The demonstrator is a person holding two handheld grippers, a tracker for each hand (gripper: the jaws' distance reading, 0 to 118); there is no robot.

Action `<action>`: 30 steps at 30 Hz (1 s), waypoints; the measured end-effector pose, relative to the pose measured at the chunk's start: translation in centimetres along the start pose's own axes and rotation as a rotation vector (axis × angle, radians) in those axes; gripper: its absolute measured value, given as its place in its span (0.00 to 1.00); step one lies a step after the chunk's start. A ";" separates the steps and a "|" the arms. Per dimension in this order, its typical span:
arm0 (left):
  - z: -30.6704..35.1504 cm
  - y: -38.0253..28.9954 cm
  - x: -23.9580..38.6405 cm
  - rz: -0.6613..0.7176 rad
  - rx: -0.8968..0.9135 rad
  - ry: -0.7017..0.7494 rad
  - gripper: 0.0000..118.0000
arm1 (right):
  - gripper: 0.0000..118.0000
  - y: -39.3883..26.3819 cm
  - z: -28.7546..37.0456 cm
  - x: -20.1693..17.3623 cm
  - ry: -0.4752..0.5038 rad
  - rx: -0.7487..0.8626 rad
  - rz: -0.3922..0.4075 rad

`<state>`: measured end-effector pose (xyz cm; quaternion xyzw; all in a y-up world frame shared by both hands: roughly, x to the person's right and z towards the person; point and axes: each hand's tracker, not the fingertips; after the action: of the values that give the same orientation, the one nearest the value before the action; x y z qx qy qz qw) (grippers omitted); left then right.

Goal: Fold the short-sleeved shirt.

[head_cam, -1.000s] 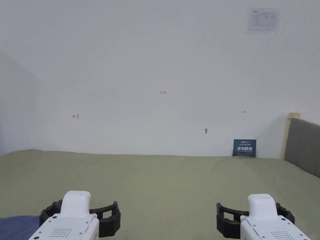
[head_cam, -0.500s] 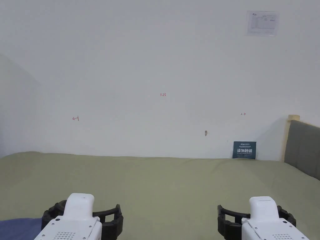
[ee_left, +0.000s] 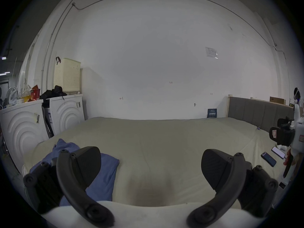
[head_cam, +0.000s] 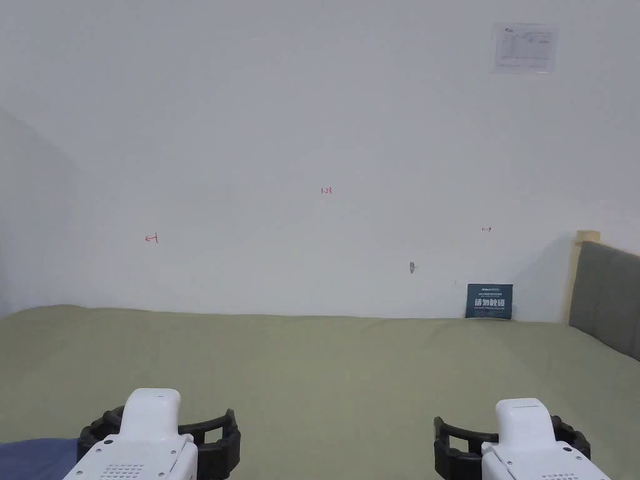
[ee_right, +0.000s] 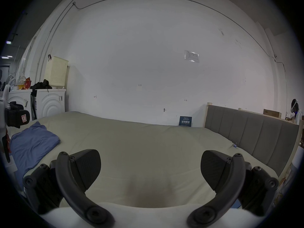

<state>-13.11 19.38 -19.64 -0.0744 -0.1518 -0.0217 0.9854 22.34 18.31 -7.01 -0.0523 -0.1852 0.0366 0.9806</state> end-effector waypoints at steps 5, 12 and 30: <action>0.1 0.1 0.2 -0.015 0.012 -0.007 1.00 | 1.00 0.1 0.1 -0.1 0.002 0.003 0.000; 0.1 0.0 0.1 -0.007 0.005 -0.006 1.00 | 1.00 0.0 0.1 -0.1 0.005 0.004 -0.001; 0.0 0.0 0.1 -0.006 0.007 -0.011 1.00 | 1.00 0.0 0.1 0.1 0.001 0.003 -0.009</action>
<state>-13.03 19.40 -19.58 -0.0707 -0.1577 -0.0235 0.9847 22.37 18.28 -6.93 -0.0500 -0.1847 0.0327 0.9810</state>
